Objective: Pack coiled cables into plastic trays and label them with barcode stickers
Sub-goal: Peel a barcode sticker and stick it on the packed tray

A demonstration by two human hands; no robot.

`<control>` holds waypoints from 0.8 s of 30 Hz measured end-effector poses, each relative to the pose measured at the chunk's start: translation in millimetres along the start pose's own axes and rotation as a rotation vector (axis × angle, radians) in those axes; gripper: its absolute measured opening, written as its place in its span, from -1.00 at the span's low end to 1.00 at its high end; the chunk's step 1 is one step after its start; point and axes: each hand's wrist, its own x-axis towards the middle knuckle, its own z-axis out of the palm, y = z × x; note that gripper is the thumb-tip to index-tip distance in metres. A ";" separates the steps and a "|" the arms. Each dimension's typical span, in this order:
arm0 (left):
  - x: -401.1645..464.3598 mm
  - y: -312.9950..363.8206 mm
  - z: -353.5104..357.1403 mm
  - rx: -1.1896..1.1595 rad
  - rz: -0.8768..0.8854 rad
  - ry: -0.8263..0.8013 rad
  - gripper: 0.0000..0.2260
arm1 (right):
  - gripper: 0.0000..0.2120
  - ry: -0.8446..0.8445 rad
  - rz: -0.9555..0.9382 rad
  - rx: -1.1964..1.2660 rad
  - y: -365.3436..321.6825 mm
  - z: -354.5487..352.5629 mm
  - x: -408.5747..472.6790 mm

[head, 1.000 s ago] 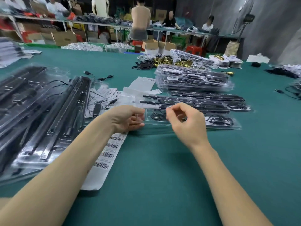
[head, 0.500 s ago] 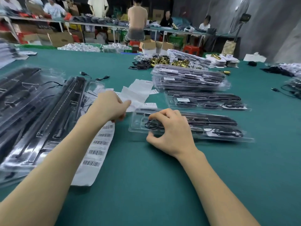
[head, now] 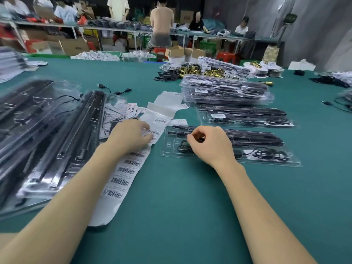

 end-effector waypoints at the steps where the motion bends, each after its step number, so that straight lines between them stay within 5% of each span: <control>1: -0.2 -0.1 0.0 -0.003 0.005 0.004 -0.64 | -0.80 0.003 0.043 -0.034 -5.4 1.6 4.4; 6: 4.6 -4.2 2.1 -0.006 0.024 -0.012 -0.66 | -0.86 -0.002 0.014 -0.075 -42.8 17.6 39.5; 13: 9.7 -7.5 13.0 -0.053 0.051 0.043 -0.72 | -0.78 -0.302 -0.057 -0.138 -78.3 59.1 102.2; 18: 9.6 -3.6 24.4 -0.159 0.115 0.032 -0.80 | -0.75 -0.360 -0.028 -0.207 -80.8 75.3 122.9; 24: 6.8 -1.6 32.4 -0.118 0.128 0.042 -0.55 | -0.76 -0.479 -0.047 -0.330 -86.5 69.5 142.1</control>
